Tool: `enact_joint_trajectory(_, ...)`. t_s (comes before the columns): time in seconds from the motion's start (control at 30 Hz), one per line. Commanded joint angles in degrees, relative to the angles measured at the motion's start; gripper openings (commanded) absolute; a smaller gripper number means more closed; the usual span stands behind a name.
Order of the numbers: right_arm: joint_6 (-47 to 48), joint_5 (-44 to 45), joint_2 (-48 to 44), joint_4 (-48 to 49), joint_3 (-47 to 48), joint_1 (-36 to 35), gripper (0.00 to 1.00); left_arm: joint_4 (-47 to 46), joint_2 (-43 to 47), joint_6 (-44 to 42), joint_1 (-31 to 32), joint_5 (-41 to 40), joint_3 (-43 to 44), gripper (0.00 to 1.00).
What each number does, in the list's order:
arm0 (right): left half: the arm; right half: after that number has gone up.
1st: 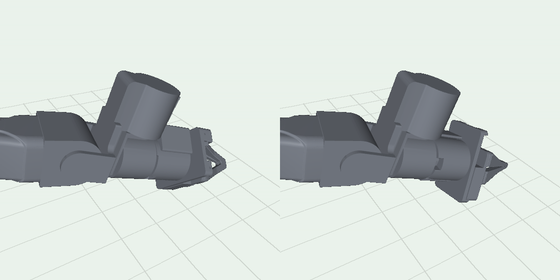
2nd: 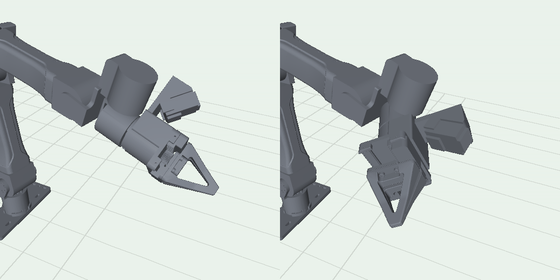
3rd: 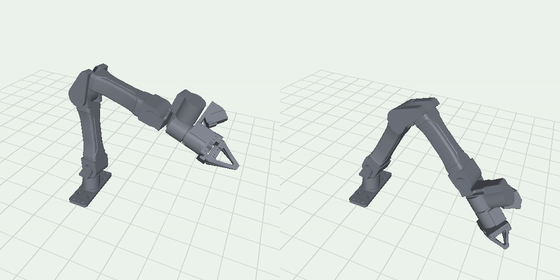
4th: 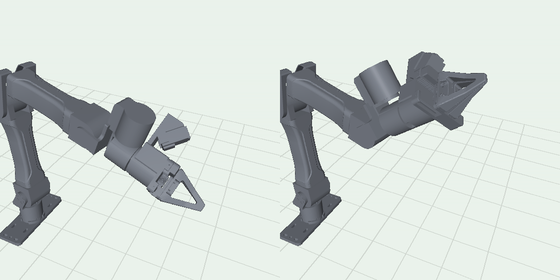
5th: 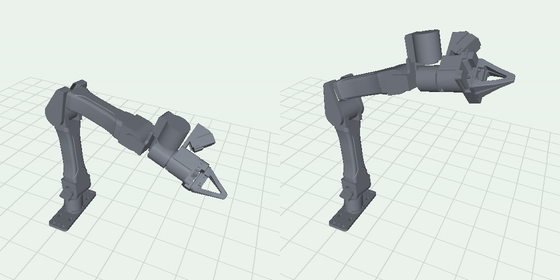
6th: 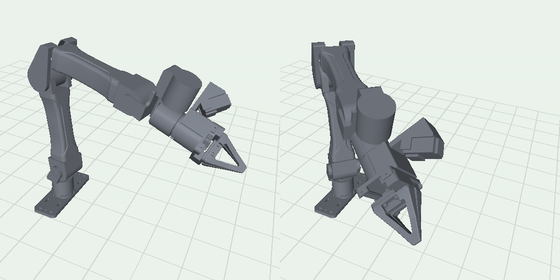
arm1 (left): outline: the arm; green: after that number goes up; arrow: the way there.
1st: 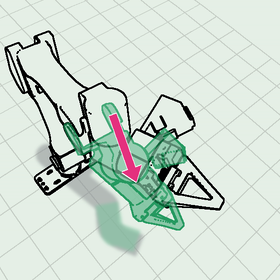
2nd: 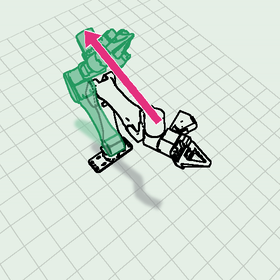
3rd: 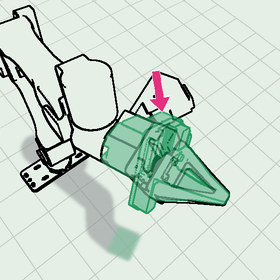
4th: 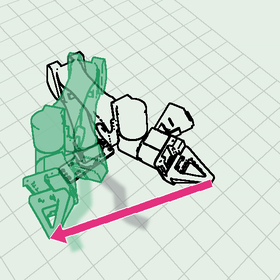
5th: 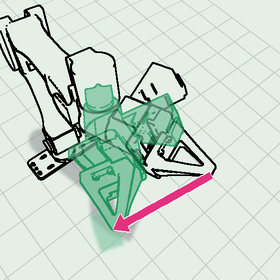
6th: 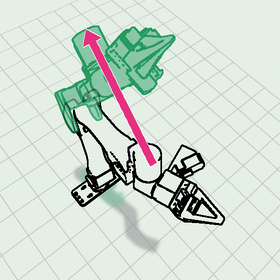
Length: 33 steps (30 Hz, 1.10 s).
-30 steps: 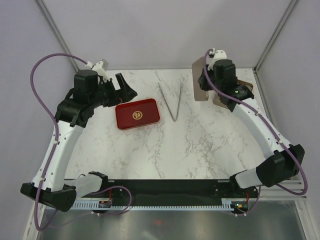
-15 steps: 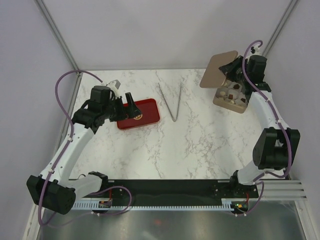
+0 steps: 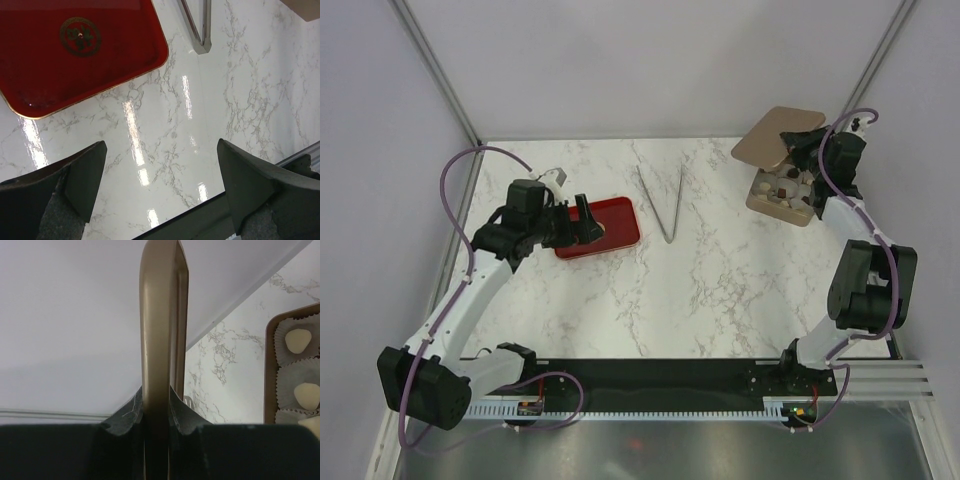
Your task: Pack the chocolate
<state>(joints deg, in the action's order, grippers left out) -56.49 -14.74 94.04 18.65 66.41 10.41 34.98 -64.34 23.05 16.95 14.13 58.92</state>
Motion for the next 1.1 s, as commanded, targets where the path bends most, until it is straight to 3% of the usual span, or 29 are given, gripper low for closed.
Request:
enact_joint_trajectory(0.0, -5.3, -0.7, 2.8, 9.0, 1.9, 1.4, 0.02, -2.9, 1.1, -3.3, -0.3, 1.9, -0.7, 1.00)
enact_joint_trajectory(0.3, -2.2, -23.2, 10.7, 6.9, 7.0, 9.2, 0.03, -3.4, -0.3, -4.0, -0.3, 4.5, -0.5, 1.00)
enact_joint_trajectory(0.5, 3.7, -29.0, 13.9, -1.9, 11.4, 12.3, 0.02, -3.8, -1.2, -3.9, -0.3, 6.2, -0.4, 1.00)
enact_joint_trajectory(1.07, 6.9, -35.7, 23.4, -11.0, 18.3, 15.5, 0.04, -3.8, -2.8, -4.0, -0.2, 6.3, -0.2, 1.00)
